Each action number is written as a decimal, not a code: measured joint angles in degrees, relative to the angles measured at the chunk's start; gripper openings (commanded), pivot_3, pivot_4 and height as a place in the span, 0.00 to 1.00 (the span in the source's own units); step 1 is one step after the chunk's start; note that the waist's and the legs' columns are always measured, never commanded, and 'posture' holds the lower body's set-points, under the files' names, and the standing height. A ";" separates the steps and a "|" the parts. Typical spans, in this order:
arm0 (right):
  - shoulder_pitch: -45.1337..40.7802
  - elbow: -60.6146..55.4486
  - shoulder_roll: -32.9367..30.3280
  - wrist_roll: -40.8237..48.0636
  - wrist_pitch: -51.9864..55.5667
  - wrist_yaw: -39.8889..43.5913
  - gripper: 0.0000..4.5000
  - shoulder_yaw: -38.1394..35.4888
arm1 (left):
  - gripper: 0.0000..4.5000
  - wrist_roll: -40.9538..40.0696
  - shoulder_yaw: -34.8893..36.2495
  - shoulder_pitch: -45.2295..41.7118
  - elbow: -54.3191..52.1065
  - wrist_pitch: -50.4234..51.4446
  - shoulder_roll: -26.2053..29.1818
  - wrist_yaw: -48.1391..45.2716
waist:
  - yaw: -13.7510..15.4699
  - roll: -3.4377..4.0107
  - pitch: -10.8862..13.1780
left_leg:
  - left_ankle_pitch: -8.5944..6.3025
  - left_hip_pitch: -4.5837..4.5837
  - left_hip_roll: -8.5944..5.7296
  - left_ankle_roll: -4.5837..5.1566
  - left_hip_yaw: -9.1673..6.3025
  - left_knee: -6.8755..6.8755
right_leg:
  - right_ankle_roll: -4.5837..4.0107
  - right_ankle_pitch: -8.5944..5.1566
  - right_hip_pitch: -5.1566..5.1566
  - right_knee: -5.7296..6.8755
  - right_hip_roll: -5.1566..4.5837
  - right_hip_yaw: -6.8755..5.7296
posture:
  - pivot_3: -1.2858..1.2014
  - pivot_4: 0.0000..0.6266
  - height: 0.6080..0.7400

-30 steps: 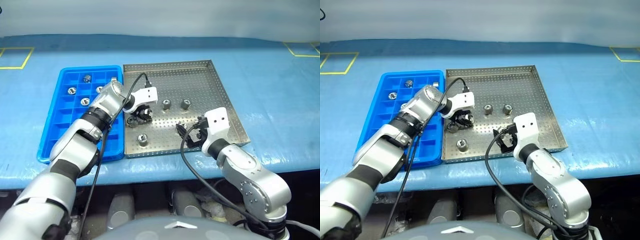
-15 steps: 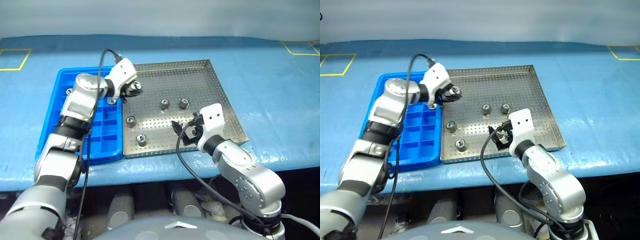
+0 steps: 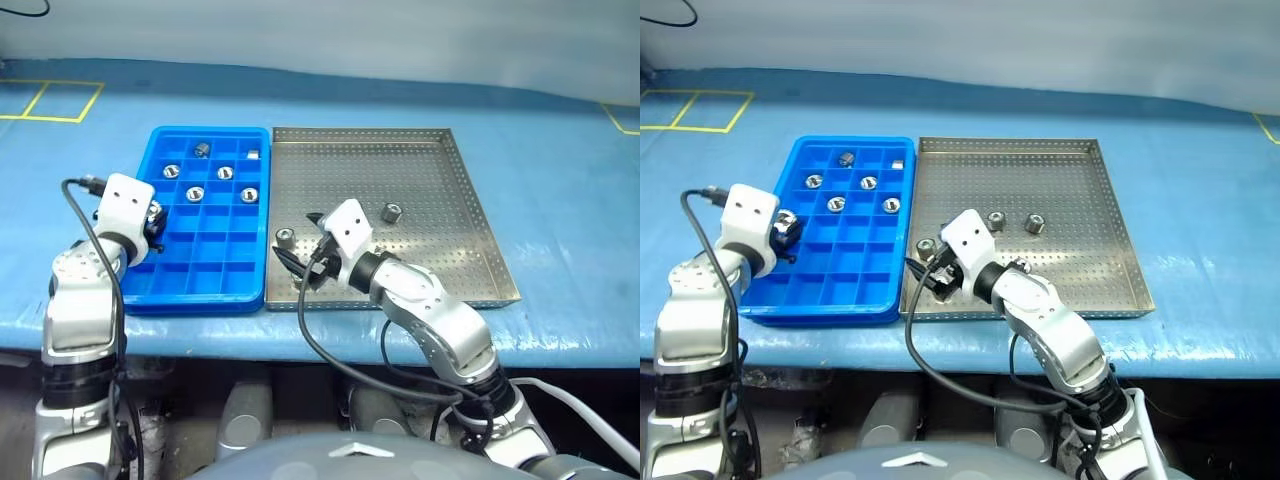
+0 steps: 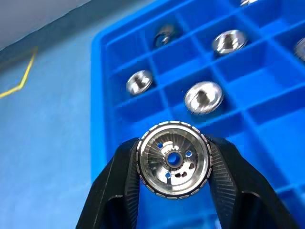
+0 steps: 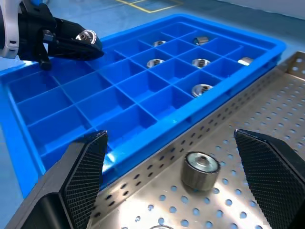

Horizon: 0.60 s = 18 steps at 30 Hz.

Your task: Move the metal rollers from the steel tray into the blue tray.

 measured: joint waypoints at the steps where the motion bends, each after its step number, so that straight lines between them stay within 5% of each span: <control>1: -0.26 0.45 0.22 -0.32 -0.50 0.45 1.00 0.46 | 0.38 -0.03 0.35 0.60 -0.64 -0.02 -0.60 0.88 | 0.45 -0.02 0.00 | 0.02 0.00 0.00 -0.03 -0.01 0.01 | 0.02 -0.01 0.01 0.00 0.00 -0.01 | 0.63 0.24 1.00; 8: -0.32 0.81 0.63 -1.07 -1.68 2.02 1.00 1.09 | 0.38 -0.92 1.51 0.34 -1.43 -3.43 -5.08 7.09 | 1.91 -0.05 -0.02 | 0.12 0.04 0.04 -0.19 0.02 0.02 | -0.01 -0.04 0.04 -0.08 0.01 -0.02 | 0.62 0.24 1.00; 18: 2.42 0.16 0.71 -1.68 -1.63 1.26 1.00 0.93 | 0.38 -2.31 -0.46 -7.42 5.74 -6.56 -3.07 8.32 | 1.33 -0.06 -0.03 | 0.14 0.06 0.06 -0.21 0.04 -0.07 | 0.06 0.02 0.01 -0.10 0.02 -0.06 | 0.60 0.24 1.00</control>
